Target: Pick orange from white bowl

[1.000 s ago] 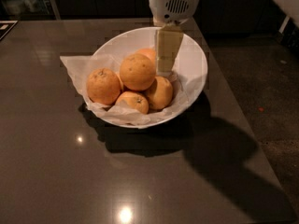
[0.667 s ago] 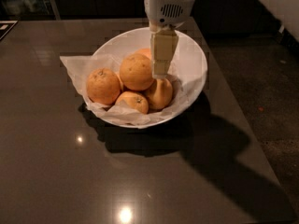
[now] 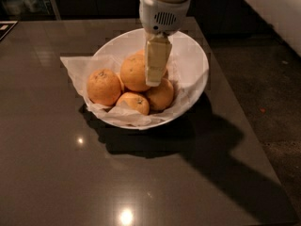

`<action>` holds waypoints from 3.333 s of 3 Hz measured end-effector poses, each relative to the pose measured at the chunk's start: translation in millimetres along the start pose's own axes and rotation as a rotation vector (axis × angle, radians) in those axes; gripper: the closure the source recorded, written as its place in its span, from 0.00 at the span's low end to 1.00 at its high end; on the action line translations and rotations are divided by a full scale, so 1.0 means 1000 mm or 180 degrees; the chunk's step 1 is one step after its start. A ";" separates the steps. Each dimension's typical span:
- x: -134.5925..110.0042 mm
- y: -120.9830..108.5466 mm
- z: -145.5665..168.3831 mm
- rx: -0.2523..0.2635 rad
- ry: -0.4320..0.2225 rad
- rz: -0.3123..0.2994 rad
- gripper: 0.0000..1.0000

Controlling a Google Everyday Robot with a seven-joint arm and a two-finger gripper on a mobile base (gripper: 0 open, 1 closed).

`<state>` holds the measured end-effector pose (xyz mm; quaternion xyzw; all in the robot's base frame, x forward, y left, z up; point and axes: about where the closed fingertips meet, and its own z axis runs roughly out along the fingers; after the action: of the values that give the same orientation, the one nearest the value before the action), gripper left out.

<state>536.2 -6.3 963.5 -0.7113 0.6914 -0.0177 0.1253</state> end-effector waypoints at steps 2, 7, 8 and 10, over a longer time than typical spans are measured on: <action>-0.011 0.005 0.012 -0.0119 -0.0047 0.0092 0.26; -0.017 0.014 0.035 -0.0246 -0.0177 0.0164 0.90; -0.023 0.021 0.007 0.0022 -0.0362 0.0110 1.00; -0.042 0.047 -0.067 0.0514 -0.0866 -0.0154 1.00</action>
Offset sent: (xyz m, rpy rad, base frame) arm -0.0159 0.0110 -0.0207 0.0013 0.1095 -0.0356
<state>475.0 24.1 1024.9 -0.7112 0.6470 0.0202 0.2742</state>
